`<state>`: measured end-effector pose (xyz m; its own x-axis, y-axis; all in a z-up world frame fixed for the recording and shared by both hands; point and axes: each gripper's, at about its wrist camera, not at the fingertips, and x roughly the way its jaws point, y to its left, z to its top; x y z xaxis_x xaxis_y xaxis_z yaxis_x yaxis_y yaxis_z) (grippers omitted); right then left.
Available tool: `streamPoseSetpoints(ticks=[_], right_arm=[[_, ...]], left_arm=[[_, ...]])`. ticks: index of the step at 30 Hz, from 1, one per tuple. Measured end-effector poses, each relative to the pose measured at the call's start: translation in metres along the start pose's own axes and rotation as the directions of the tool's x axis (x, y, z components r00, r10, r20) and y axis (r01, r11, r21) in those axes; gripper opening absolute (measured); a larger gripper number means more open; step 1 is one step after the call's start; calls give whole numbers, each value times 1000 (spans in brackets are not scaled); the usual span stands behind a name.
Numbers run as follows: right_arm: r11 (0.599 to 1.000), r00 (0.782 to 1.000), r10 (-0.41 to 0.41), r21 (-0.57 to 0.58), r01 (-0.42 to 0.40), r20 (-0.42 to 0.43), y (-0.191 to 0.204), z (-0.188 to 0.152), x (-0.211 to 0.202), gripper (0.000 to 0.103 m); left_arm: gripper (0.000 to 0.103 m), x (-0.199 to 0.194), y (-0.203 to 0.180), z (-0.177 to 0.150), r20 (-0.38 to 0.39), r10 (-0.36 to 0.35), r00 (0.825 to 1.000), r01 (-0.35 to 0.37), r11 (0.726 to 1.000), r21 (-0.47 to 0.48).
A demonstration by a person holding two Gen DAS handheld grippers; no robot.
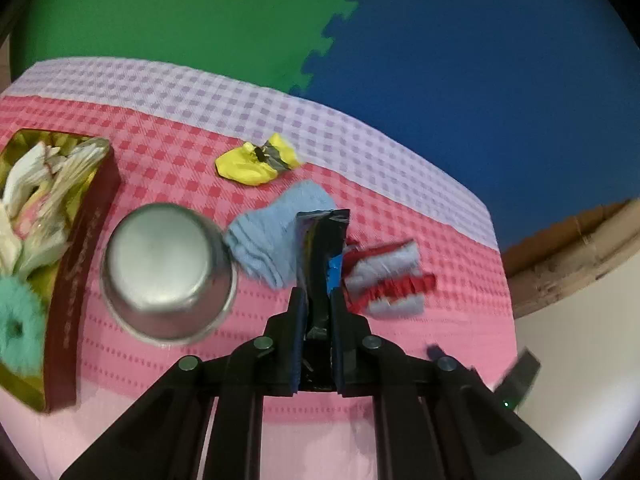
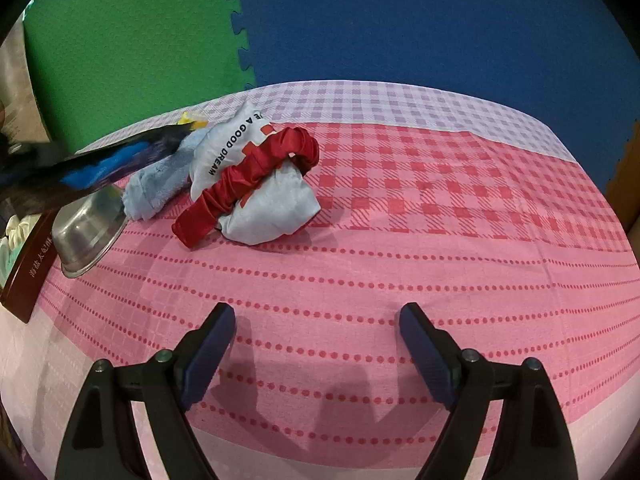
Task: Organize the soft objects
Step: 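Grasp the black-and-purple packet with the left gripper and lift it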
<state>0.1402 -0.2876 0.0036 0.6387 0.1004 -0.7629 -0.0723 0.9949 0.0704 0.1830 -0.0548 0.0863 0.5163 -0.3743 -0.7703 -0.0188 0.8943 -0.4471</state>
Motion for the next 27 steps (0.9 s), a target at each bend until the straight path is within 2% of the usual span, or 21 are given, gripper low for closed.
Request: streamPoseSetpoints(ticks=[4,9,15,18,23,27], right_arm=[[1000,1000,0,1,0,0,0,0,0,87],[1000,1000,-5,-2,5,-2,0,0,1,88],[1000,1000,-11,-7,11,-4,2,-1,2,88],[1000,1000,-15,-10,15,-6,2,0,3,88],[1000,1000,-16,-14,16,-7,2,1,4,88],[1000,1000,-16,-14,16,-7,2,0,3,88]], left_arm=[[10,-22,2,-23,27,-31,999,31,999,11],[9,-37,18,-55,4,-46,999,46,999,-26],[9,-44,44,-88,-19,-9,1000,8,999,-32],[9,-39,54,-100,-60,2,998,-4,999,-34],[10,-22,50,-111,-106,52,993,-49,998,37],[28,-8,44,-111,-149,88,985,-76,993,85]])
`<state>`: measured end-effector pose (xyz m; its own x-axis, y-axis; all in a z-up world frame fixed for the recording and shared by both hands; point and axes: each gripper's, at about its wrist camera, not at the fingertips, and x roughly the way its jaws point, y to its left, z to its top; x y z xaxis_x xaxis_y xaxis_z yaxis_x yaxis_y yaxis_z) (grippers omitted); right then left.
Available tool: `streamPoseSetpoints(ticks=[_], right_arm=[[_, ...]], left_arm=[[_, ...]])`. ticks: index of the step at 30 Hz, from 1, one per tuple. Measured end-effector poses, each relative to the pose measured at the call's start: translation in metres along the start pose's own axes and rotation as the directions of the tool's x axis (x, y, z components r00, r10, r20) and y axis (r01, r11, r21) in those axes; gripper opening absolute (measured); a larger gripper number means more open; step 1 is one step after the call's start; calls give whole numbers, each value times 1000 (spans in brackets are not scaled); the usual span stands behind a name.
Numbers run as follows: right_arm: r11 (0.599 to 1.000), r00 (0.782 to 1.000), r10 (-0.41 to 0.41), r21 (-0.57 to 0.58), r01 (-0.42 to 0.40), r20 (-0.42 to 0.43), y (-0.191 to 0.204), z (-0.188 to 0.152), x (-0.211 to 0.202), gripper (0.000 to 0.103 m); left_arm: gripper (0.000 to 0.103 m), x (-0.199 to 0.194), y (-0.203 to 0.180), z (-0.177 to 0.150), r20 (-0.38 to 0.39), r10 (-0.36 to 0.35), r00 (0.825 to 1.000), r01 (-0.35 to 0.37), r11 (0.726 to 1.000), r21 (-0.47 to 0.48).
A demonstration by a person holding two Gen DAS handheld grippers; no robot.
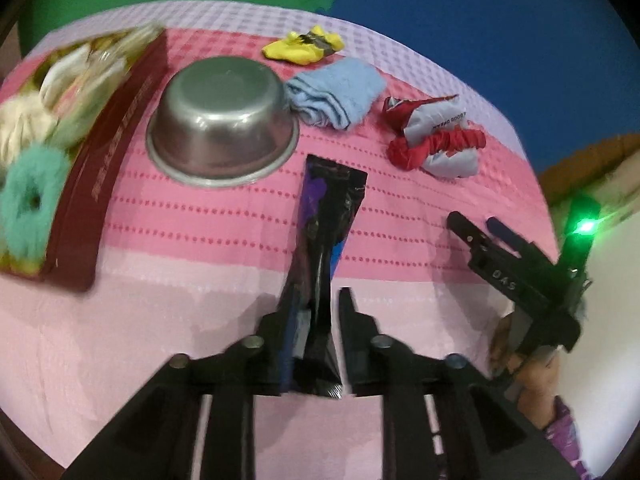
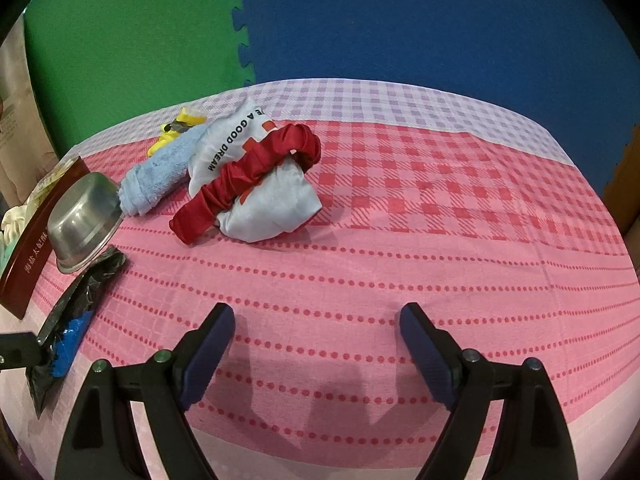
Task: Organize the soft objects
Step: 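Grasp the black-and-purple packet with the left gripper and lift it, then hold the packet up with the left gripper while the right grasps the red scrunchie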
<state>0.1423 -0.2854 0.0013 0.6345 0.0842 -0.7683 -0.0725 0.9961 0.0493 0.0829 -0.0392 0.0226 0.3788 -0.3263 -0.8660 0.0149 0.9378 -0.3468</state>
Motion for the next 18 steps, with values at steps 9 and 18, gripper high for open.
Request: streamPoseSetpoints(ticks=[9,18], right_arm=[[1000,1000,5,4,-5,2,0,1,0,88],[1000,1000,19,16,-20,8,-4,0,-2,88]], left_arm=[[18,30,-19,16,-11,143,990,-140,978,155],[12,21,-14,0,69,106,992,-114,985,130]])
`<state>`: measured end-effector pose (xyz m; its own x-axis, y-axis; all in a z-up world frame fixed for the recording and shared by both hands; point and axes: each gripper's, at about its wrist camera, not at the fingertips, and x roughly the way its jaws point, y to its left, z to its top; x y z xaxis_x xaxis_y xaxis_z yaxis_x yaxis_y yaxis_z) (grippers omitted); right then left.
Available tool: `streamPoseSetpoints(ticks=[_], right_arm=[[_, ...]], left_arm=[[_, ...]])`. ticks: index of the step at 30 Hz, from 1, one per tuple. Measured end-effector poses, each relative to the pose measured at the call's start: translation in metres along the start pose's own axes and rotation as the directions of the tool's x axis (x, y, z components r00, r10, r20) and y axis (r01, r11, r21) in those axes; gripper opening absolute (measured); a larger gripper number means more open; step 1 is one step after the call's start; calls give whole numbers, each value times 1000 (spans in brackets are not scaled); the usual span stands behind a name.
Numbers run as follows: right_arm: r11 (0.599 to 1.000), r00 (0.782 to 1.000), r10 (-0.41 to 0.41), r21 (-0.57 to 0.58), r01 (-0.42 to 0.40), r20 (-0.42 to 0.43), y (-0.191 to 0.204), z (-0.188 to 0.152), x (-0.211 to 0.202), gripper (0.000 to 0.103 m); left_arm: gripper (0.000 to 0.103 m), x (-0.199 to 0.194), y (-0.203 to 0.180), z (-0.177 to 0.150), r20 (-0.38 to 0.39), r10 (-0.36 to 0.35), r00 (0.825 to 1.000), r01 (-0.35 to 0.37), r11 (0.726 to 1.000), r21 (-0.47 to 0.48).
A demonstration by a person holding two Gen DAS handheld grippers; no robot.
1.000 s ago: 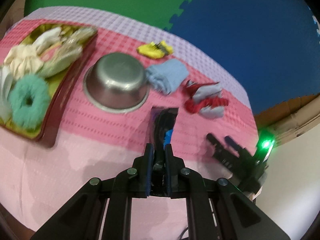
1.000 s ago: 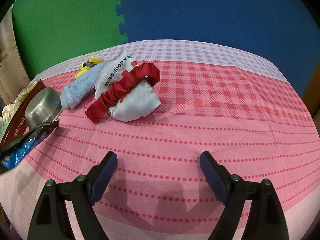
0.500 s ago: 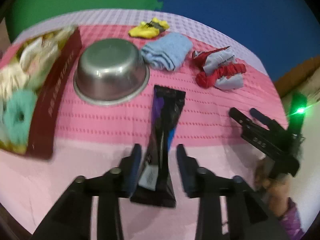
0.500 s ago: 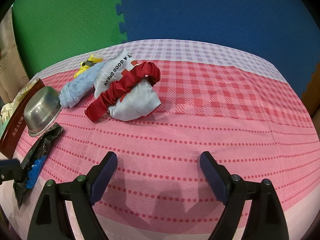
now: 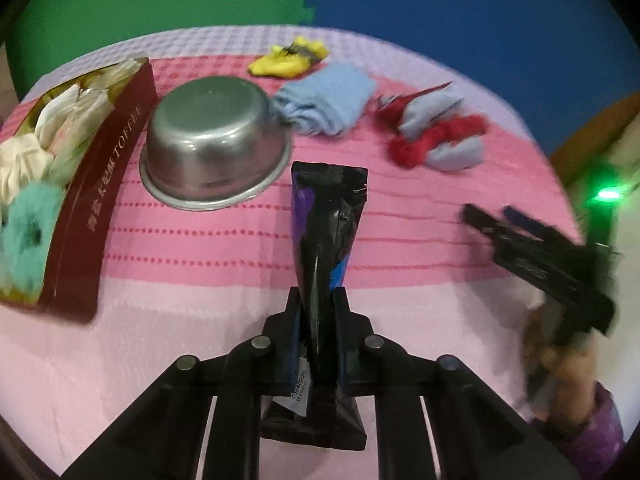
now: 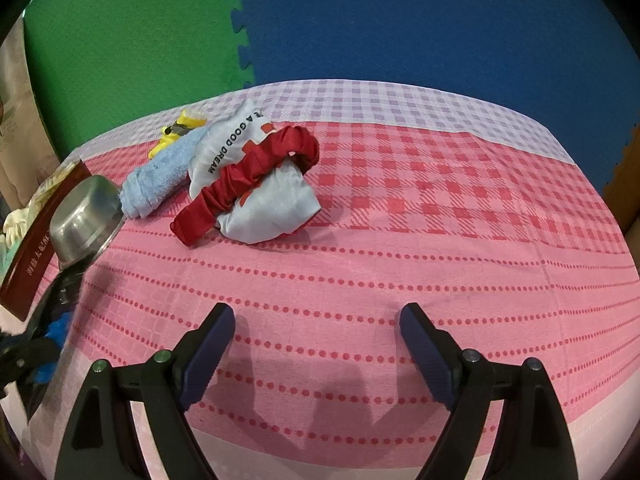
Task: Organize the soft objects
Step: 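Hold the packet up with the left gripper while the right grasps the red scrunchie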
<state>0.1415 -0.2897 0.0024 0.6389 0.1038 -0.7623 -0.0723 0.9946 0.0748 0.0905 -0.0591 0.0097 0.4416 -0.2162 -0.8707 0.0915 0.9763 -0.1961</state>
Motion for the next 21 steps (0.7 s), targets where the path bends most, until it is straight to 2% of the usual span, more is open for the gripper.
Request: streamPoseSetpoints(ticks=[2,4,6,11,13,16,19,20,21], right_arm=[[997,997,73,19,-73,9,-5,1,-4,88],[983,983,178,29,-179,43,-9,4,-12,88],[973,970,232,-9,-232,67,-7,12,-19,88],[963,971,226,-165,-211,75,10,42,-19,88],[958,977,212,-203,-204,20,15,54,-6,88],[954,980,198,-225,-196,-15,19,66,12,88],[946,970,241,-220,-238,-11,20,76,20,87],[946,974,227,-234,-223,-8,23,79,24,87],[947,978,207,-248,-205,-20,26,81,30,82]], left_arm=[[12,-16,1,-10,35,-45,998,46,999,-9],[12,-32,3,-20,71,-34,997,35,999,-9],[12,-41,0,-23,94,-37,995,38,999,-12],[12,-58,12,-35,101,-51,994,56,997,-47],[12,-62,20,-39,95,-66,993,73,994,-76],[12,-68,24,-44,102,-64,993,74,992,-98],[13,-77,30,-50,121,-56,991,71,991,-115],[13,-78,30,-50,127,-55,990,70,991,-116],[13,-79,30,-50,133,-51,990,66,991,-113]])
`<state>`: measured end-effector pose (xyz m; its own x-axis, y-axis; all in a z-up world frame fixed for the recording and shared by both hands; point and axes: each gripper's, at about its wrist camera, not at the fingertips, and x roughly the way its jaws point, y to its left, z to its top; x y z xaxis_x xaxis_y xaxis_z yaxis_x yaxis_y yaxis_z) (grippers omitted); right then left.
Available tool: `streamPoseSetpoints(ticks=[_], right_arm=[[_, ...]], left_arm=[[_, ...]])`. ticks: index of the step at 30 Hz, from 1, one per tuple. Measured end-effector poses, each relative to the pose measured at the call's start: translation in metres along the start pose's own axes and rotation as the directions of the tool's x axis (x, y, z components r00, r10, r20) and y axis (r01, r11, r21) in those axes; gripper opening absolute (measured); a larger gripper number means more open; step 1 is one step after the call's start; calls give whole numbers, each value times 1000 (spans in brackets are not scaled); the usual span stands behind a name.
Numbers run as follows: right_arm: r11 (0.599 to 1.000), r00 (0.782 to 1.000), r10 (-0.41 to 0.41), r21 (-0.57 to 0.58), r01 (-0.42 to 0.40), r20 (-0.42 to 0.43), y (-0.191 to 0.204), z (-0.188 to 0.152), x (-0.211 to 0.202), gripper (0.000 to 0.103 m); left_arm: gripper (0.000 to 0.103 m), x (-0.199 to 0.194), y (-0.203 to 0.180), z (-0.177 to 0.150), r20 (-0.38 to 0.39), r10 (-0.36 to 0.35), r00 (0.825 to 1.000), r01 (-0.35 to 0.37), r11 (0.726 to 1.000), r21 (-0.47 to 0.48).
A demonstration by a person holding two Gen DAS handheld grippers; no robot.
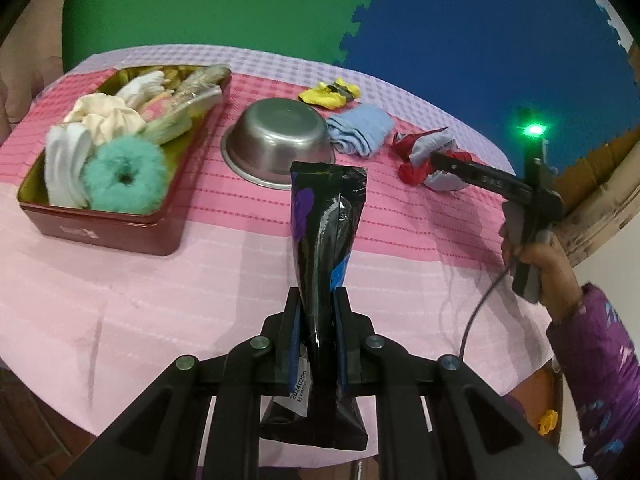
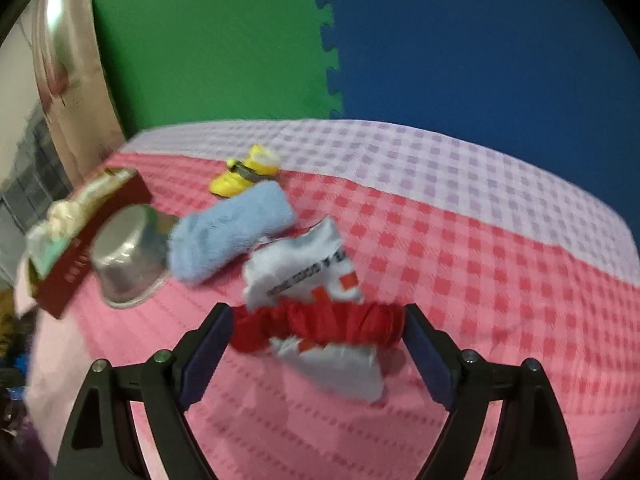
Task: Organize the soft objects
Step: 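Hold the packet up with the left gripper while the right grasps the red scrunchie, then lower the black packet into the red tin and open the left gripper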
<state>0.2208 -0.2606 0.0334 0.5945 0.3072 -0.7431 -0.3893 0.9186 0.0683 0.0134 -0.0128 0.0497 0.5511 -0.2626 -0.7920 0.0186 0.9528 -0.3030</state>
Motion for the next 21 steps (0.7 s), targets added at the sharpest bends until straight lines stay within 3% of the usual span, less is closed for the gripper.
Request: streamPoseSetpoints(ticks=[3,6,12,18,21], right_arm=[[1000,998,7,1,-7,-55,3,0,14,30],[1000,1000,-1,15,2,-31,7,-5,7,18],[982,991,104,152,-116,89,15,-44,-41,17],[973,986,122,182,-141,115,41,-90,-56,17],[975,986,120,175,-140,118,44,-94,-56,17]], left_arm=[[13,-6,2,-3,9,11,1000,-11,1000,7],[13,-10,5,-6,12,16,1000,-16,1000,-1],[13,-24,14,-9,43,20,999,-19,999,-29],[13,-43,28,-11,93,29,995,-23,998,-66],[13,-52,36,-10,105,43,994,-35,996,-83]])
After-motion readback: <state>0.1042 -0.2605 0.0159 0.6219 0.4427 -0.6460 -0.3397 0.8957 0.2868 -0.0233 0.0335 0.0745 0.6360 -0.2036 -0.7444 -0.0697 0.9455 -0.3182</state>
